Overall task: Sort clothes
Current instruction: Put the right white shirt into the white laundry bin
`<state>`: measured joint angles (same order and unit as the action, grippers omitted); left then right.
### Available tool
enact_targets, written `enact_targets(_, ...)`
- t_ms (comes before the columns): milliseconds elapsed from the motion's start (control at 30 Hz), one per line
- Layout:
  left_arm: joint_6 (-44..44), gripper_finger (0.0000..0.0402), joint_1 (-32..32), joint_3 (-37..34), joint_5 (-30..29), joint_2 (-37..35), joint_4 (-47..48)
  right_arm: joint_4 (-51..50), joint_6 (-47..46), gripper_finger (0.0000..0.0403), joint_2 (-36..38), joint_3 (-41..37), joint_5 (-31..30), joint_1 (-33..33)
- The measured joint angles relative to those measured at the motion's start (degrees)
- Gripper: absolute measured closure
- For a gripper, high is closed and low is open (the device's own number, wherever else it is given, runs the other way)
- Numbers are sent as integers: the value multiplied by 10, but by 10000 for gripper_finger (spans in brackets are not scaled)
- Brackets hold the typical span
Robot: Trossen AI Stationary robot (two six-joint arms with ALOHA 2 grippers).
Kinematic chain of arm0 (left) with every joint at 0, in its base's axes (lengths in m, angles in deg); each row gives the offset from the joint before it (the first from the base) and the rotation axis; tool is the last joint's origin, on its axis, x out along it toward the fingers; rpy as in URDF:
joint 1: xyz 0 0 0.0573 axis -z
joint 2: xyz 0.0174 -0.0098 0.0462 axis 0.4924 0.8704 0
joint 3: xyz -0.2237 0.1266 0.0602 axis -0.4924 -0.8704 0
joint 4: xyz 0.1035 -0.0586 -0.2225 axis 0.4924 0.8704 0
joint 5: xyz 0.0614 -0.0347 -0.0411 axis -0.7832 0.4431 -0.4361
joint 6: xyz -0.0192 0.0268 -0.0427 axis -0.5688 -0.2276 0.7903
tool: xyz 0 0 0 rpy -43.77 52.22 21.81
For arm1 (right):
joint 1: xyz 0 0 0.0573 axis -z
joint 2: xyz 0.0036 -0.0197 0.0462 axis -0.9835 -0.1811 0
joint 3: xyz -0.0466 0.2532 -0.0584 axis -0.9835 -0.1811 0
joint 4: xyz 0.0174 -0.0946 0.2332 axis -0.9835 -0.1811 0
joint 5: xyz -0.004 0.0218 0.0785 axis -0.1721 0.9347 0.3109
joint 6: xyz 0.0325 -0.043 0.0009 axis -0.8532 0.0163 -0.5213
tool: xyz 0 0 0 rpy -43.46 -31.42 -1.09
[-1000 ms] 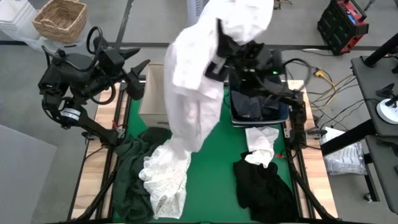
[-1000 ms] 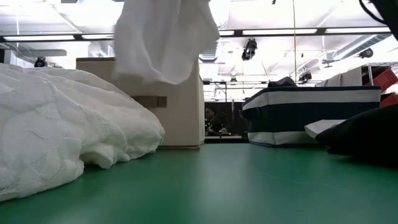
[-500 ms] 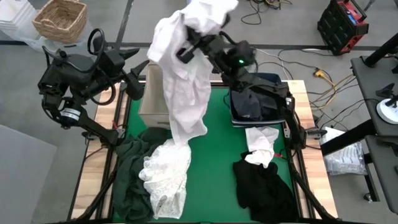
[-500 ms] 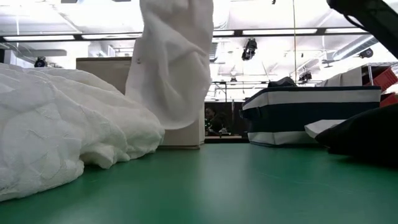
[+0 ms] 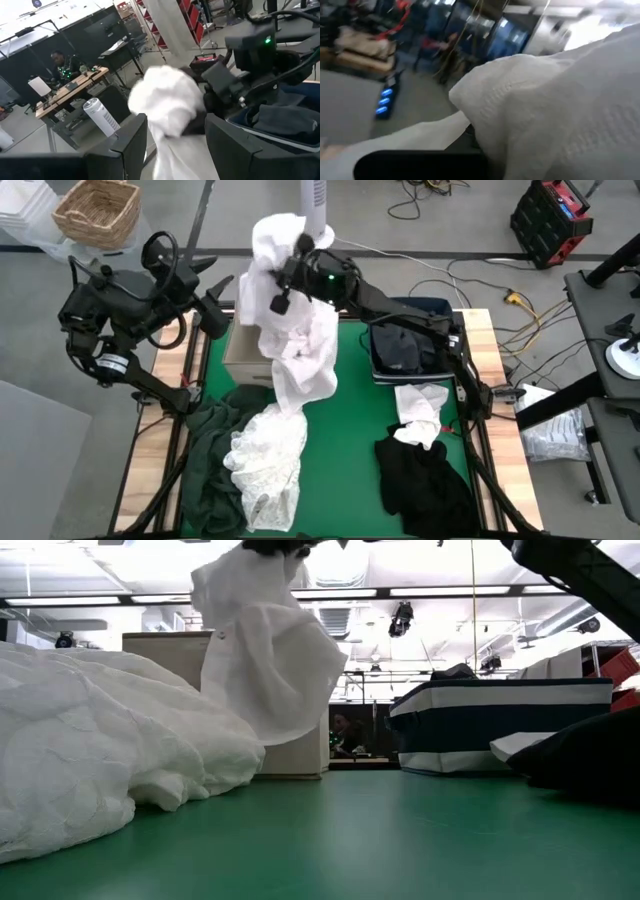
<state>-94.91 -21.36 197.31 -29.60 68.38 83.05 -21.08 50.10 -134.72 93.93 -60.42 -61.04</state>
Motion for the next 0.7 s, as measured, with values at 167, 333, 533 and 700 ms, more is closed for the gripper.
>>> enact_targets(167, 2, 224, 0, 0, 0, -1, 1, -86, -104, 391, 0, 0, 40, 0)
enact_targets(333, 2, 224, 0, 0, 0, -2, 1, -214, -167, 391, -1, 0, 54, 0)
enact_targets(533, 5, 224, 0, 0, 2, -1, 3, -325, -169, 385, -2, 0, 71, -2)
enact_targets(700, 20, 224, 0, 0, 2, -1, 14, -332, -160, 335, -1, 0, 71, -1)
